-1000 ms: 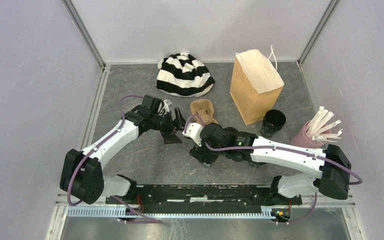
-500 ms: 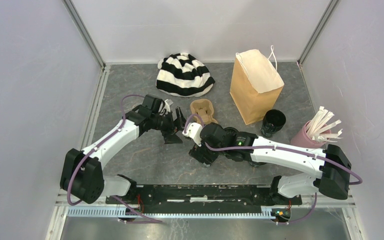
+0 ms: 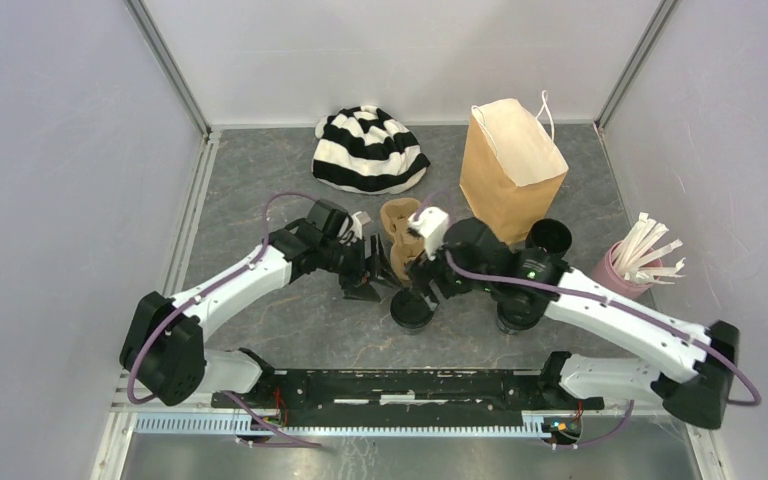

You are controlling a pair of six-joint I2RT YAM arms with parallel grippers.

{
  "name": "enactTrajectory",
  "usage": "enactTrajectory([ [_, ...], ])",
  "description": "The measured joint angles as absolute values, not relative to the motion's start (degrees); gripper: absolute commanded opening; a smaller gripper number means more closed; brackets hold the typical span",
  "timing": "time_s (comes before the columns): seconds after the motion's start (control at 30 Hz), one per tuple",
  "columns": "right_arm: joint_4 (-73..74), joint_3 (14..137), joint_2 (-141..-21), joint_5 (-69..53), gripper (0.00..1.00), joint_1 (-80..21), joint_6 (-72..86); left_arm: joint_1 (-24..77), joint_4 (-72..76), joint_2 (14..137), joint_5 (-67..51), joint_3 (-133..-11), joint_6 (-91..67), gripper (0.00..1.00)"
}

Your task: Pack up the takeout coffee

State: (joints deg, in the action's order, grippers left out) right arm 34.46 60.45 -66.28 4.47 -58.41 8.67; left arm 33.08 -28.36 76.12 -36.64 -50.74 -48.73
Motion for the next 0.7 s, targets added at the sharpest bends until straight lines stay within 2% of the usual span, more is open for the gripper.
enactTrajectory([
  [0.13,34.33,57.45,-61.78,-0.36,0.75,-51.90,13.32,35.66,-26.79,75.44,-36.49,-48.47,-48.77,0.70],
  [0.2,34.22,55.88,-61.82,-3.42,0.73,-49.01,15.73,35.70,-26.63,75.40,-36.53,-47.77,-48.77,0.66],
  [0.3,33.23,52.93,-63.05,-8.34,0.71,-45.76,19.75,35.77,-26.28,75.40,-36.67,-47.27,-48.77,0.64],
  [0.7,27.35,40.71,-60.99,-16.01,0.63,-43.99,29.39,36.97,-18.81,75.37,-37.56,-42.83,-51.40,0.53],
])
